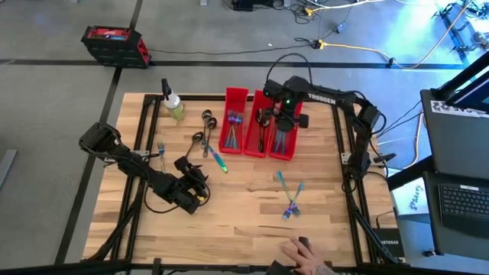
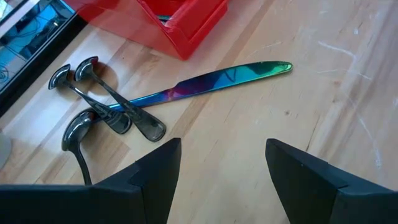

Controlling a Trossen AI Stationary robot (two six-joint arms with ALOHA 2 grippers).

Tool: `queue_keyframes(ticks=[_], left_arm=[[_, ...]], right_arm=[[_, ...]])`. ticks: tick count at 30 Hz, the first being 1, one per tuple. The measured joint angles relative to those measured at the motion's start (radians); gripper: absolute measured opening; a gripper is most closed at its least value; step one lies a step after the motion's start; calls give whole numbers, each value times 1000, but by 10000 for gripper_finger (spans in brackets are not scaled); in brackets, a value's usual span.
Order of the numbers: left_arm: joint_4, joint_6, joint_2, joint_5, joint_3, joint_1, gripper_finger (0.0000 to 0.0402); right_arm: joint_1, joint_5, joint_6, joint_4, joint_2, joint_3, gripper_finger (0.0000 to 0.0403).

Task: Sort silverware
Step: Put the blue knife into the right red silverware bin

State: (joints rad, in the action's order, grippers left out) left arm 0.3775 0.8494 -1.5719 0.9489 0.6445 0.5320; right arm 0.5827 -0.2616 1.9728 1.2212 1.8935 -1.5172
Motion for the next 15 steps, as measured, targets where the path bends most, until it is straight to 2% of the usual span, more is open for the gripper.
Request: queue_keyframes(ticks=[4, 10, 15], left_arm=[[0, 0, 0, 0, 0, 0, 221], [0, 0, 0, 0, 0, 0, 221], [0, 0, 0, 0, 0, 0, 221]], right_arm=[[-30, 60, 0, -52, 0, 34, 5], [-39, 62, -32, -48, 0, 34, 5], [-40, 61, -130, -50, 0, 34, 5]])
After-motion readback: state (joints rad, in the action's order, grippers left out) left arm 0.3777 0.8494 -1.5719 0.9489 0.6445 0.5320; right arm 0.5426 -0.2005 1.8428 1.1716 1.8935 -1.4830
